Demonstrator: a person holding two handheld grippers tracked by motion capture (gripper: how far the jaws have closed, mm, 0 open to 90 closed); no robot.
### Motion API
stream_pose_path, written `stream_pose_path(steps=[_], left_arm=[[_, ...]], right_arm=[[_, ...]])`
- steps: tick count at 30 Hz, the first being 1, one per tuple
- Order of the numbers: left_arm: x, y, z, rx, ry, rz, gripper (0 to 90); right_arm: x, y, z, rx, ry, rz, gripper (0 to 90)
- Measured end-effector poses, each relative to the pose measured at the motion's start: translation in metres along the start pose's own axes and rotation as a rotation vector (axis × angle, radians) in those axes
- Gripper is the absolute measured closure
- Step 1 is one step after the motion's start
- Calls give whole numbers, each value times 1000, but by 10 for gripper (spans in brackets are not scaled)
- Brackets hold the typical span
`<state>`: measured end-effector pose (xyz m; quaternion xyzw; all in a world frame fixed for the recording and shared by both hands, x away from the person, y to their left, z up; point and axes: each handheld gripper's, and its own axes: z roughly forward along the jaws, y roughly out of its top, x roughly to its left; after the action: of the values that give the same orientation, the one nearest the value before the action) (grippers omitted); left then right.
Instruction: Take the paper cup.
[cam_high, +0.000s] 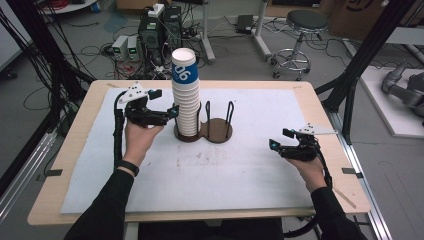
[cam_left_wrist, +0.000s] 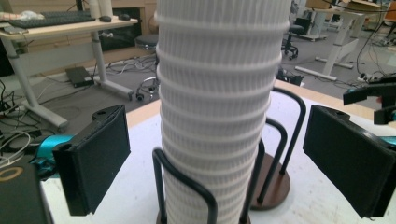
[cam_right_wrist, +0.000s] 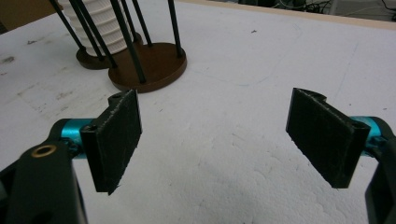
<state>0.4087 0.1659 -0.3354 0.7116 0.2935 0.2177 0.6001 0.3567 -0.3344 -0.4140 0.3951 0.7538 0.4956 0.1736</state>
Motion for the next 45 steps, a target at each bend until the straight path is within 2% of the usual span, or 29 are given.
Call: stream_pose_path(steps=[4,10,14,24,32,33,45], left_arm=[[1,11,10,-4,-13,0,73],[3,15,20,-1,-31,-9,72],[7,16,30,-9,-66,-31,72],[7,25,49,11,-80,-9,72],[8,23,54,24,-79,-16,75],[8,23,54,21,-81,-15,102],[8,21,53,10,-80,-17,108]], right_arm=[[0,0,0,0,3,2,187],[0,0,0,-2,4,-2,187],[0,0,0,-1,8,0,187],[1,0,1,-1,14,-2,187],[1,0,0,-2,17,-2,187],[2,0,0,-2,17,-1,187],[9,5,1,-18,33,-3,187]])
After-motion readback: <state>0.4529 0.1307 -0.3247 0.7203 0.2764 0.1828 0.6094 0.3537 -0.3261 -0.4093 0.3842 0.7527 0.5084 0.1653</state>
